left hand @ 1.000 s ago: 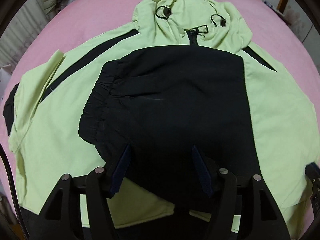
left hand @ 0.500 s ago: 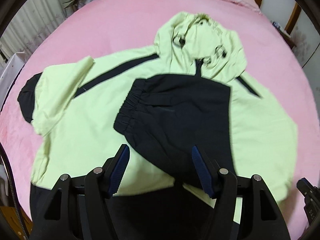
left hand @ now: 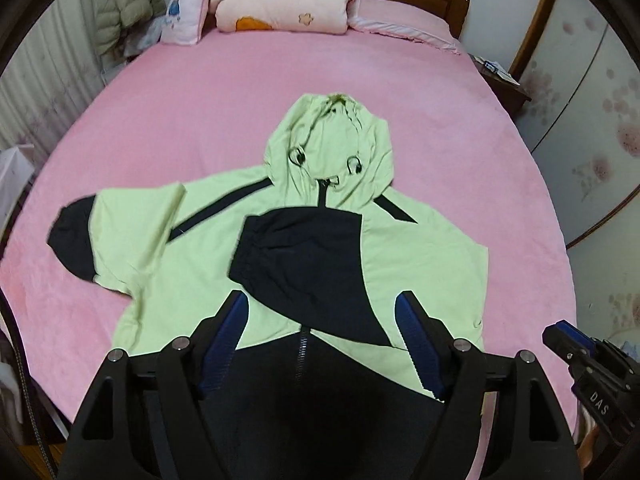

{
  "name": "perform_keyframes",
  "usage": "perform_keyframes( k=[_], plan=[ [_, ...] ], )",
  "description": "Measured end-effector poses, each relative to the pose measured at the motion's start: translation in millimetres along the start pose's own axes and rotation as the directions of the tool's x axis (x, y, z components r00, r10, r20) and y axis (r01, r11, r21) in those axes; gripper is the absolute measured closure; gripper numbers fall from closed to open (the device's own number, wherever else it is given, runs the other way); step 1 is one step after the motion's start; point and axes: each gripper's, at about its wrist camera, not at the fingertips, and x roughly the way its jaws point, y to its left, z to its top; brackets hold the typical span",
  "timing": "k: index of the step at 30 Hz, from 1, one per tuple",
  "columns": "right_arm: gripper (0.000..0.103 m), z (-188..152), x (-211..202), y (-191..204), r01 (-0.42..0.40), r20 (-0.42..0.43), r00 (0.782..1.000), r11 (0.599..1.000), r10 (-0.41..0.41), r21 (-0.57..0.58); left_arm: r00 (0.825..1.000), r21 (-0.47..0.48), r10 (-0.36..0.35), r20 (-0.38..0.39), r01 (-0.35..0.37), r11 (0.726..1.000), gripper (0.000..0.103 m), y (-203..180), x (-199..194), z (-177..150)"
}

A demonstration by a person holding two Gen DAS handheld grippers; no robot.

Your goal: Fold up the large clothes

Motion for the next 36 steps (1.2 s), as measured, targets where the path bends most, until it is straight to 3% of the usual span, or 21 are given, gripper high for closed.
perform_keyframes(
  k=[3, 9, 20, 27, 29, 31, 36],
  plan=[
    [0.08, 0.3, -15.1, 23.2, -0.017, 0.014, 1.0, 1.0, 0.017, -0.021, 0.999, 0.031, 0.026, 0.024, -0.027, 0.999, 0.029, 6.6, -21.2, 4.4],
    [0.08, 2.5, -37.4, 84.4, -0.037, 0.051, 0.998, 0.997, 0.04, -0.062, 0.998, 0.044, -0.017, 0.055, 0.015, 0.999, 0.03, 56.9, -52.2, 11.1],
    [0.08, 6.8, -18.2, 255.3, -0.117, 0.085, 0.989, 0.991, 0.123, -0.068, 0.997, -0.072, 0.008, 0.076, -0.003, 0.997, 0.03, 258.2, -84.9, 19.6],
    [0.079, 16.1, 13.0, 361.7, -0.187, 0.095, 0.976, 0.979, 0.194, -0.081, 0.997, -0.105, 0.062, 0.054, -0.056, 0.993, 0.03, 370.5, -79.9, 14.8],
    [0.065, 16.5, 21.8, 382.0, -0.198, 0.082, 0.975, 0.975, 0.206, -0.099, 0.996, -0.141, 0.072, 0.047, -0.065, 0.988, 0.03, 398.6, -74.8, 11.1],
    [0.059, 17.0, 31.6, 406.2, -0.195, 0.078, 0.975, 0.97, 0.208, -0.142, 0.997, -0.201, 0.07, 0.033, -0.062, 0.978, 0.03, 429.3, -64.5, 5.2],
    [0.059, 19.1, 66.8, 440.5, -0.191, 0.066, 0.976, 0.961, 0.208, -0.199, 0.999, -0.338, 0.04, 0.001, -0.037, 0.941, 0.03, 488.3, -25.1, -13.9]
  ],
)
